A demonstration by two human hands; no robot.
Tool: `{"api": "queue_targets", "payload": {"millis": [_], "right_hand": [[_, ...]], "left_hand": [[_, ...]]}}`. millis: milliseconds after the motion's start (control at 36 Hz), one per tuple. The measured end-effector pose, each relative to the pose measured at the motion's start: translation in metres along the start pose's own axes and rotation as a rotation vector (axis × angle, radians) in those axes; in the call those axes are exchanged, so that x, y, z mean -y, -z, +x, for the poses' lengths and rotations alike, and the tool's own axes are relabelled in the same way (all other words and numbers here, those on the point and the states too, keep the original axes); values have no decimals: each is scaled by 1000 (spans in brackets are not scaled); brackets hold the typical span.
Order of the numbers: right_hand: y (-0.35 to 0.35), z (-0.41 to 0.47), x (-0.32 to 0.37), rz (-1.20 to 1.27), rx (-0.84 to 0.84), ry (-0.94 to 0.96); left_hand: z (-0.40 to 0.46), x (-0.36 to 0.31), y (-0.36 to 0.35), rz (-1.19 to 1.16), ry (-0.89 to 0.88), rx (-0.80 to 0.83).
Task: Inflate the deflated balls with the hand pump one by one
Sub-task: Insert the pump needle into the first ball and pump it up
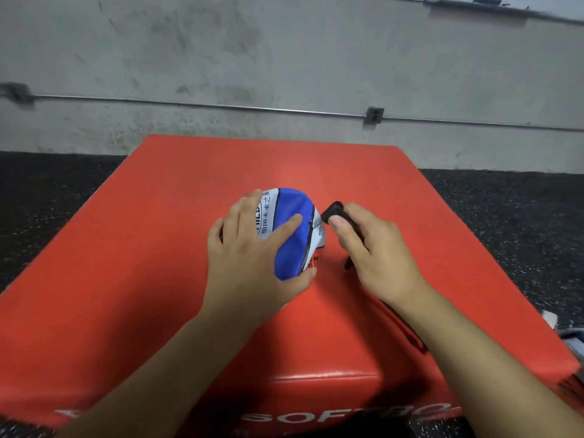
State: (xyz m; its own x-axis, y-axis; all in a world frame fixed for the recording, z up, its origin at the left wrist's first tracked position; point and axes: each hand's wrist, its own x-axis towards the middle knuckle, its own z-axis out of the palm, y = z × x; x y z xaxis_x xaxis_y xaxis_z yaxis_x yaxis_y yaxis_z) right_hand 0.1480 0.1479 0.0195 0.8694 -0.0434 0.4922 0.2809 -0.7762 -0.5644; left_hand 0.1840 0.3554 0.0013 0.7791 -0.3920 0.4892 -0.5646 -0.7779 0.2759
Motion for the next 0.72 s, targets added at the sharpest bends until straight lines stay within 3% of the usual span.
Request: {"api": "queue_targets", "payload": {"millis": [722], "right_hand": [[-5,-1,-2,-25,-7,-63]], "left_hand": [[0,-4,-3,51,-17,-11]]}}
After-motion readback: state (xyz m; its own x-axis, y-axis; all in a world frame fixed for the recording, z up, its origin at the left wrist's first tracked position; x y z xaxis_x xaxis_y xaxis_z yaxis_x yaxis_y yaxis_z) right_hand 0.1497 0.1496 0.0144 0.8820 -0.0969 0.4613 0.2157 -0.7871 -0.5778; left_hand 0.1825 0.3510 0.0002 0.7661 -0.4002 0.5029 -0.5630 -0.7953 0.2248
